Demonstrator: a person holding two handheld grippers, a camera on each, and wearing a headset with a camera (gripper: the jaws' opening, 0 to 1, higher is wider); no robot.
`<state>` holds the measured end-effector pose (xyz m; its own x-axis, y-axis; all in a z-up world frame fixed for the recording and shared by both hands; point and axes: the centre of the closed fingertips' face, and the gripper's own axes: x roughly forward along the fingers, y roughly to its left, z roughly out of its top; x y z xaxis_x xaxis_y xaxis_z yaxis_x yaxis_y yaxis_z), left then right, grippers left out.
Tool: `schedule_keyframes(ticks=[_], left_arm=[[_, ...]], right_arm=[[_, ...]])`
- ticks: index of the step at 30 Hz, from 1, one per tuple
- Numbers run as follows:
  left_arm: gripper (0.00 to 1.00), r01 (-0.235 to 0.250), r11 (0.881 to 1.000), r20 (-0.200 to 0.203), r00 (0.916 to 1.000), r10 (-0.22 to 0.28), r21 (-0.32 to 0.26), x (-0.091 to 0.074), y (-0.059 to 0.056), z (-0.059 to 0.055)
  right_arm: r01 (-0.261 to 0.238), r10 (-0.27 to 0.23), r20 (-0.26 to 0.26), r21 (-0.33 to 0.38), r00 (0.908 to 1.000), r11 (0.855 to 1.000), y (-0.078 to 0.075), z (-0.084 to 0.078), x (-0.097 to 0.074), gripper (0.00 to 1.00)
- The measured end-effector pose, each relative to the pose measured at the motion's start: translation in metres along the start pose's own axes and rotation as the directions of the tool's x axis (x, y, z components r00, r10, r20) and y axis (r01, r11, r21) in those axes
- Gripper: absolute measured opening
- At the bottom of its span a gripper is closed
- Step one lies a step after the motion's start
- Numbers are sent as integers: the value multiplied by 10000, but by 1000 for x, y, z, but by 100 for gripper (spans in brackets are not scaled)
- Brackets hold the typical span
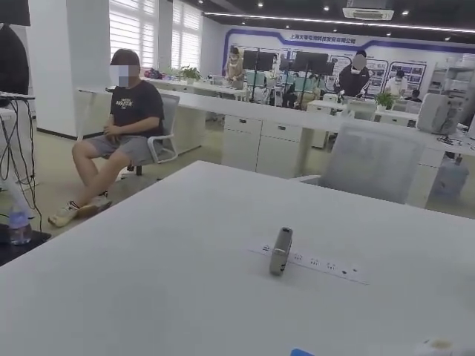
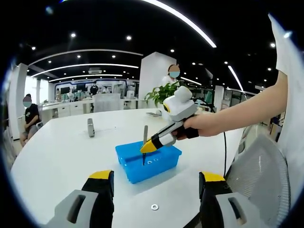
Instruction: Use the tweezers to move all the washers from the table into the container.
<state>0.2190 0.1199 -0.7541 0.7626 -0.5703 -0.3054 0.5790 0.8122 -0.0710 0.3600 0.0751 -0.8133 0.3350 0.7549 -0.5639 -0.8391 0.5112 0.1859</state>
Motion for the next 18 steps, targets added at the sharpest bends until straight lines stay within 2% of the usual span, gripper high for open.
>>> schedule_keyframes(ticks=[3, 11, 18], left_arm=[[74, 22, 10000, -25, 10000, -22, 20, 0, 0, -1], [74, -17, 10000, -27, 10000, 17, 23, 1, 0, -1], [74, -46, 10000, -15, 10000, 46, 34, 1, 1, 0]], right_arm=[[23, -22, 13, -358, 10000, 9994, 4, 1, -1, 3], [-126, 132, 210, -280, 9997, 9995, 9, 3, -3, 4], [-90, 130, 726, -552, 9973, 9984, 13, 11, -12, 4]])
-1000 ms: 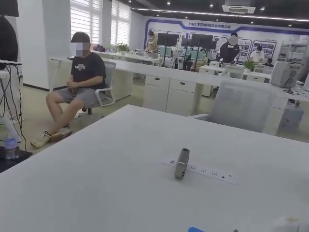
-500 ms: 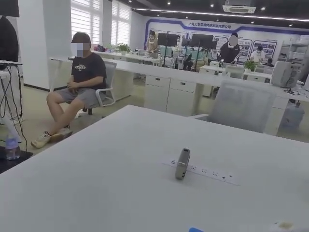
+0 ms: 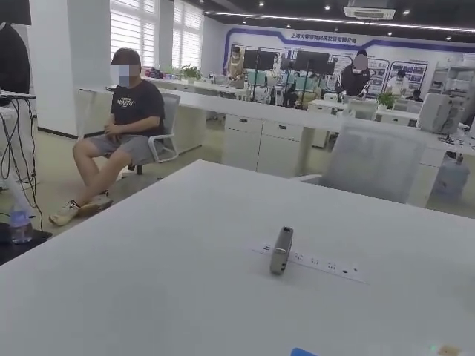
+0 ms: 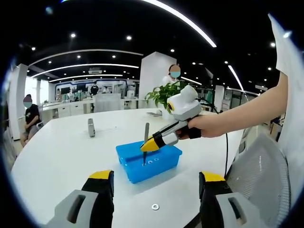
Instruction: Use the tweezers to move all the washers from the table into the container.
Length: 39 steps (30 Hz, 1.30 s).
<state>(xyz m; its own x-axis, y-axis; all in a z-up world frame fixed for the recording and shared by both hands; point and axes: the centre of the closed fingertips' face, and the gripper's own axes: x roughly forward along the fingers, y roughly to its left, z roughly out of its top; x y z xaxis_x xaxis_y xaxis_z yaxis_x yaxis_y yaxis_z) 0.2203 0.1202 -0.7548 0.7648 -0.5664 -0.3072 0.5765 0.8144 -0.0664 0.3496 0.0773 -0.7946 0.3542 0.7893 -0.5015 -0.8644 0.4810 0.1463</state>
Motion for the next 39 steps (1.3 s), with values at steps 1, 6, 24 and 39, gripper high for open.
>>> schedule_keyframes(ticks=[1, 6, 24, 39], left_arm=[[74, 5, 10000, -6, 10000, -5, -6, 0, 0, 0], [74, 32, 10000, -17, 10000, -31, 5, 0, -1, 0], [74, 55, 10000, 24, 10000, -55, 3, -1, -1, 1], [74, 32, 10000, 47, 10000, -32, -6, -1, -1, 1]], right_arm=[[19, -18, 55, -90, 10000, 10000, 0, 2, -1, 4], [-33, 47, 587, -246, 9983, 9997, 2, 15, -8, 4], [-1911, 2009, 435, -1681, 9786, 9671, 84, 13, -12, 3], [-3184, 3104, -964, -836, 9457, 9443, 116, -33, 10, 4]])
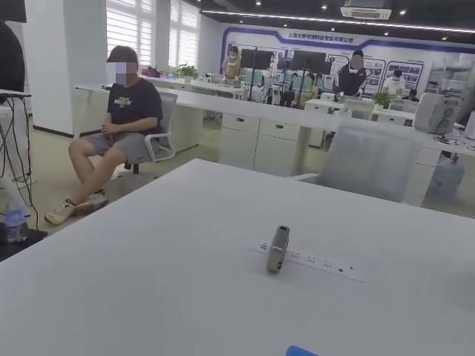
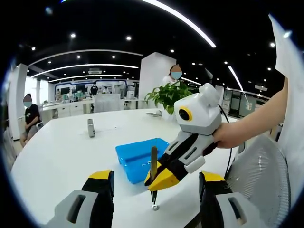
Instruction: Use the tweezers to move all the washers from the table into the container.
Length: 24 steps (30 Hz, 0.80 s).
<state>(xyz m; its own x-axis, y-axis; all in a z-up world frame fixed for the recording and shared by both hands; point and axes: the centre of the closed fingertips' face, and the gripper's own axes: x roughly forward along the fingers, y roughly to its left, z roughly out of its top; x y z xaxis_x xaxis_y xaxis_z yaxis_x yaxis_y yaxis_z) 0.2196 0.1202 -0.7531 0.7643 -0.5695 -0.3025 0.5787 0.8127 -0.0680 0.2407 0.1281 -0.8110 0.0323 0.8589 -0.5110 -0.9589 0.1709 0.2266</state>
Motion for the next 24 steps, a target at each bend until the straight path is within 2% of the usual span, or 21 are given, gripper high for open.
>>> schedule_keyframes(ticks=[7, 12, 14, 16, 24], left_arm=[[74, -4, 10000, -7, 10000, 4, 4, 0, 0, 0], [74, -2, 10000, -8, 10000, 2, 2, 0, 0, -1], [74, -11, 10000, -12, 10000, 11, 4, 0, 0, -1], [74, 2, 10000, -10, 10000, -2, 4, 0, 0, -1], [74, 6, 10000, -57, 10000, -6, 4, 0, 0, -2]], right_arm=[[-107, 108, -145, 91, 9998, 9999, 2, -8, 5, 4], [-220, 211, -478, -177, 9986, 9996, 7, -14, 8, 4], [-282, 273, -460, -200, 9986, 9994, 10, -12, 9, 4], [-341, 314, -518, -531, 9982, 9980, 10, -12, 8, 4], [-441, 399, -599, -712, 9974, 9965, 15, -11, 9, 4]])
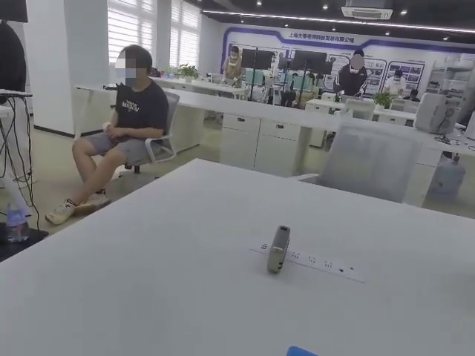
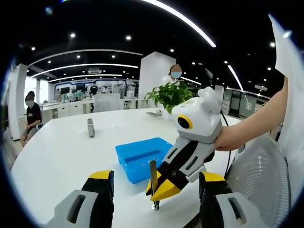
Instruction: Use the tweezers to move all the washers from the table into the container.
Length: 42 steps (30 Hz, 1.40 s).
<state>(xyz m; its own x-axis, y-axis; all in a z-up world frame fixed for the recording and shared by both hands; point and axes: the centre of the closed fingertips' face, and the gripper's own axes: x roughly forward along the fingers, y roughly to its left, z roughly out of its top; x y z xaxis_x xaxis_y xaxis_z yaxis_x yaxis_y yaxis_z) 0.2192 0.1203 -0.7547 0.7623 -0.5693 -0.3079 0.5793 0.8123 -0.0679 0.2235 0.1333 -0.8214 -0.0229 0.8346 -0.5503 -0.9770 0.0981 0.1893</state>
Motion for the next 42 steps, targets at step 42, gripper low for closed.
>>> schedule_keyframes(ticks=[42], left_arm=[[77, 486, 9977, 68, 9988, -483, -475, 1, -9, 2]], right_arm=[[1571, -1688, 1736, 793, 9703, 9844, -43, 54, -66, 3]])
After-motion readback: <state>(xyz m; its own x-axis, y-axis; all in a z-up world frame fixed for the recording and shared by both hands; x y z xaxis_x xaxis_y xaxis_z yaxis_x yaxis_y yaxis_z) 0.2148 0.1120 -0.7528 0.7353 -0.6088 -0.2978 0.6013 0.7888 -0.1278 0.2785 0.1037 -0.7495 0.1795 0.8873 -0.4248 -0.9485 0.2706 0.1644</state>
